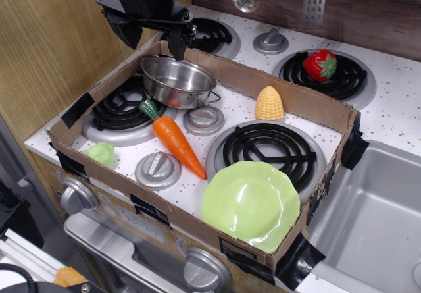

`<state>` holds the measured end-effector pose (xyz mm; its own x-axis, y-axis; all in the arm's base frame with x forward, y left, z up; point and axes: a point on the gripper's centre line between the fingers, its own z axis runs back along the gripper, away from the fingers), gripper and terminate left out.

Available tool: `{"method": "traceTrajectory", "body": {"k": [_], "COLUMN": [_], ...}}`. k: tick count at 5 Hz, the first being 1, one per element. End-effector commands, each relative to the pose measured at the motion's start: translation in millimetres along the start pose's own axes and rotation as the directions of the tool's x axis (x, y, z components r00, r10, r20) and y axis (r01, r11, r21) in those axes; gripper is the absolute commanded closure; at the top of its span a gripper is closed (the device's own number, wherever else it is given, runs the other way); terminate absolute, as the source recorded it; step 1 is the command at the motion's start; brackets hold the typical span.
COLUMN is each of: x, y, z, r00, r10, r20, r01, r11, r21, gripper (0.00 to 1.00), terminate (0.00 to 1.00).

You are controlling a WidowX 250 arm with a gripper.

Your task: Put carrot on plate

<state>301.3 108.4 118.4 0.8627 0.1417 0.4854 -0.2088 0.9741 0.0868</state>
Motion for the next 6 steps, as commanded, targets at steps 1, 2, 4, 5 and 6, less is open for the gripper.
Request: {"method": "traceTrajectory", "body": {"k": [1, 2, 4, 5, 6], "x": [0, -4, -19, -31, -47], "y": [0, 0, -16, -27, -35], "z": [0, 12, 33, 19, 1], "r00": [1.000, 0.993, 0.889, 0.802, 0.740], "r10": [0.000, 0.117, 0.455, 0.588, 0.664], "r20": [0.000, -0.026, 0.039, 0.107, 0.104], "r01": [0.000, -0.116, -0.454, -0.598, -0.672], "r11": [1.000, 0.992, 0.871, 0.791, 0.736], "r21": [0.000, 0.053, 0.185, 0.132, 0.085], "gripper": [0.00, 0.00, 0.00, 0.00, 0.00], "terminate": [0.00, 0.00, 0.00, 0.00, 0.00]}}
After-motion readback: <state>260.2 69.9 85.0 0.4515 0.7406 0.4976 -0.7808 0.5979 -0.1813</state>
